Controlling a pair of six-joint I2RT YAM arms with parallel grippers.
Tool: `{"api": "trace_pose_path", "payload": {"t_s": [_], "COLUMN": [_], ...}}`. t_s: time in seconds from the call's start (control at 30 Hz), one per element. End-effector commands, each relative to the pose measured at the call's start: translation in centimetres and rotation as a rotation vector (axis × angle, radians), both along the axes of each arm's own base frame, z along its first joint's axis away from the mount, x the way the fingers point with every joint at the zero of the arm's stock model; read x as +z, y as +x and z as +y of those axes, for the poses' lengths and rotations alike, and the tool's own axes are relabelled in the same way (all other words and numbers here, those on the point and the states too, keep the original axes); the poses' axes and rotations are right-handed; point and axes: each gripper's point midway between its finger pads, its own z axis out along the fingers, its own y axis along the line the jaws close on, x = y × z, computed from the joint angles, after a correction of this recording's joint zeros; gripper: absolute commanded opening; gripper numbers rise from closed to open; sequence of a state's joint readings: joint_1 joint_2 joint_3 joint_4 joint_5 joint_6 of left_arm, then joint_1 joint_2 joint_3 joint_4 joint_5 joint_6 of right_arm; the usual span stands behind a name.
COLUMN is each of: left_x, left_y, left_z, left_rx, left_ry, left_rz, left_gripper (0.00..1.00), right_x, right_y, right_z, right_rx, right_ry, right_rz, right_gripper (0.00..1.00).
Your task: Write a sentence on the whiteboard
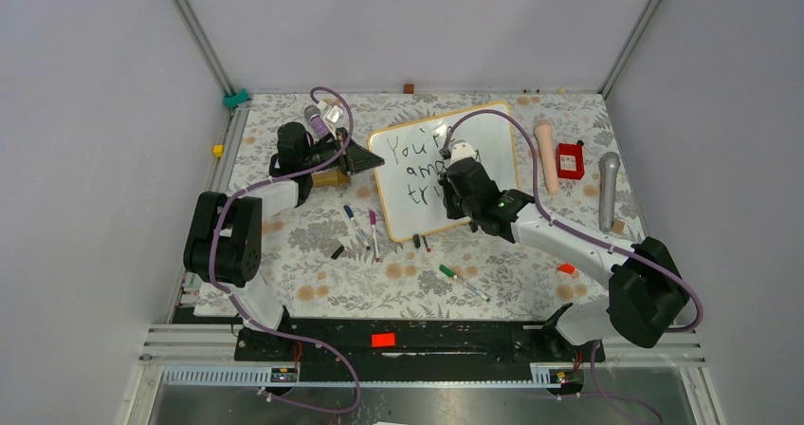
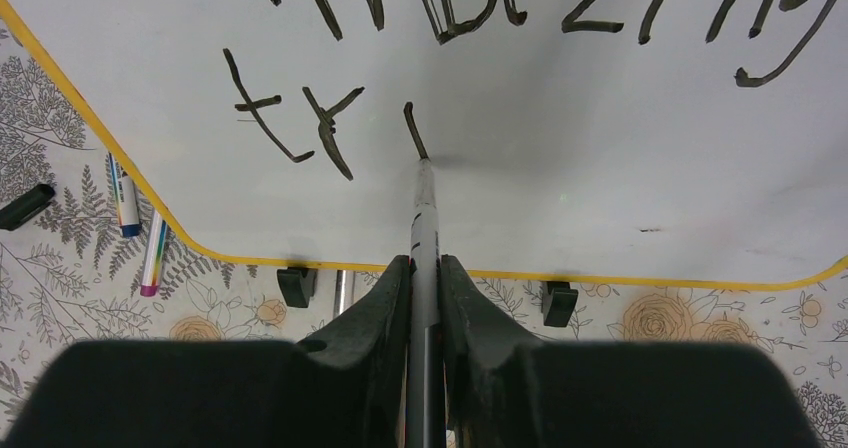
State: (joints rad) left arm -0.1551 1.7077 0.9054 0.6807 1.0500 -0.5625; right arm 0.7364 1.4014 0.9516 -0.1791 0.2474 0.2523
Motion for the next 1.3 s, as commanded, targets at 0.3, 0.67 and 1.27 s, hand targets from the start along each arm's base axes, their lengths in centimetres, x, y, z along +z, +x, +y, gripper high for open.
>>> {"api": "trace_pose_path", "payload": {"t_s": [0.3, 0.67, 1.27], "left_x": [1.8, 1.8, 1.6], "left_y": [-0.2, -0.1, 0.1], "left_z": [0.0, 0.0, 0.1], "left_rx": [-0.022, -0.023, -0.02], "left_ry": [0.013, 0.012, 0.012], "left_rz": [-0.141, -0.141, -0.137], "left_gripper": [0.0, 0.0, 0.0], "right_x": [2.6, 4.0, 0.5], "right_y": [3.6, 4.7, 2.0], "right_z": [-1.0, 0.0, -1.8], "right_rx": [-0.086, -0.074, -0.088], "right_ry": [-0.033, -0.005, -0.022], "right_rz": [-0.082, -0.1, -0.021], "right_gripper": [0.0, 0.0, 0.0]}}
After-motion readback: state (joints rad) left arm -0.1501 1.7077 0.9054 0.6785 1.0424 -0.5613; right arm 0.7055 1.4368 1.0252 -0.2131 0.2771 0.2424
